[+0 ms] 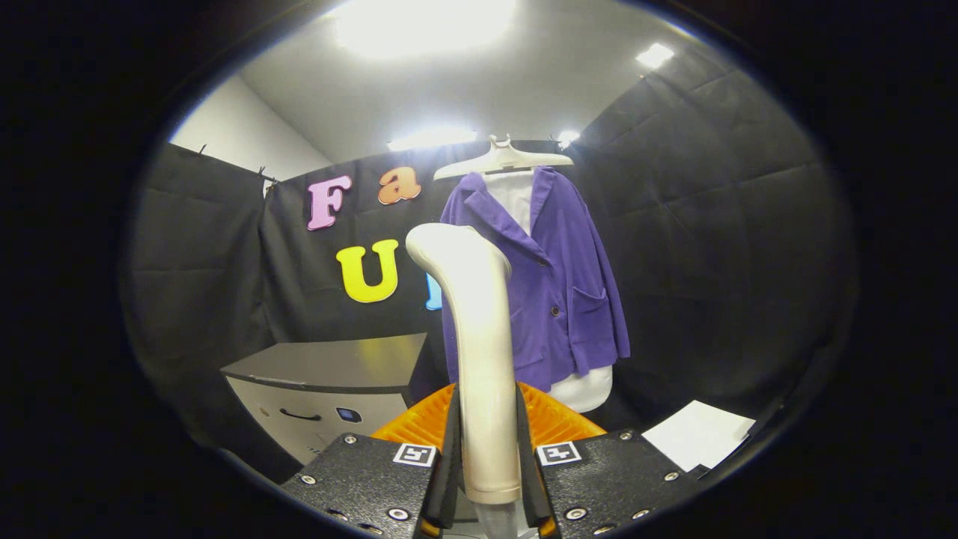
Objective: Iron the clothes twice with a garment steamer, once on the left side and once on the right side.
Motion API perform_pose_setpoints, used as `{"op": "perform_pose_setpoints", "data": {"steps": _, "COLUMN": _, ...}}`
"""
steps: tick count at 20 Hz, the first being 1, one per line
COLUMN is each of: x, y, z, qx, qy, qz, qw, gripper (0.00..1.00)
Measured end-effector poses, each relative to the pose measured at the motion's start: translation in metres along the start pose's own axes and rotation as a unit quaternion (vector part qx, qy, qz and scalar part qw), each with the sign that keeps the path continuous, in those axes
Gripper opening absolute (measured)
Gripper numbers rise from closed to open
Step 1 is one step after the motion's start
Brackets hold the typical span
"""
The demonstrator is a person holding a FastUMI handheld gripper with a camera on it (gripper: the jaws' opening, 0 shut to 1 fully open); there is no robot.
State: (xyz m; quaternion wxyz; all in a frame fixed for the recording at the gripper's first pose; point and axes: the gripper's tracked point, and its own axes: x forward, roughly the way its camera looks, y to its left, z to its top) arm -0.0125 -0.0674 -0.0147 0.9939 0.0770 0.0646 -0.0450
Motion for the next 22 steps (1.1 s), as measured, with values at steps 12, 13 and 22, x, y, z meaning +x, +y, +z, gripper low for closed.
{"op": "perform_pose_setpoints", "data": {"steps": 12, "x": 0.001, "y": 0.009, "z": 0.003, "qx": -0.019, "qy": -0.002, "qz": 0.045, "qw": 0.999, "gripper": 0.35}}
{"op": "perform_pose_setpoints", "data": {"steps": 13, "x": 0.002, "y": 0.009, "z": 0.002, "qx": -0.018, "qy": 0.001, "qz": 0.046, "qw": 0.999, "gripper": 0.35}}
{"op": "perform_pose_setpoints", "data": {"steps": 22, "x": 0.005, "y": 0.018, "z": 0.008, "qx": -0.025, "qy": -0.003, "qz": 0.050, "qw": 0.998, "gripper": 0.35}}
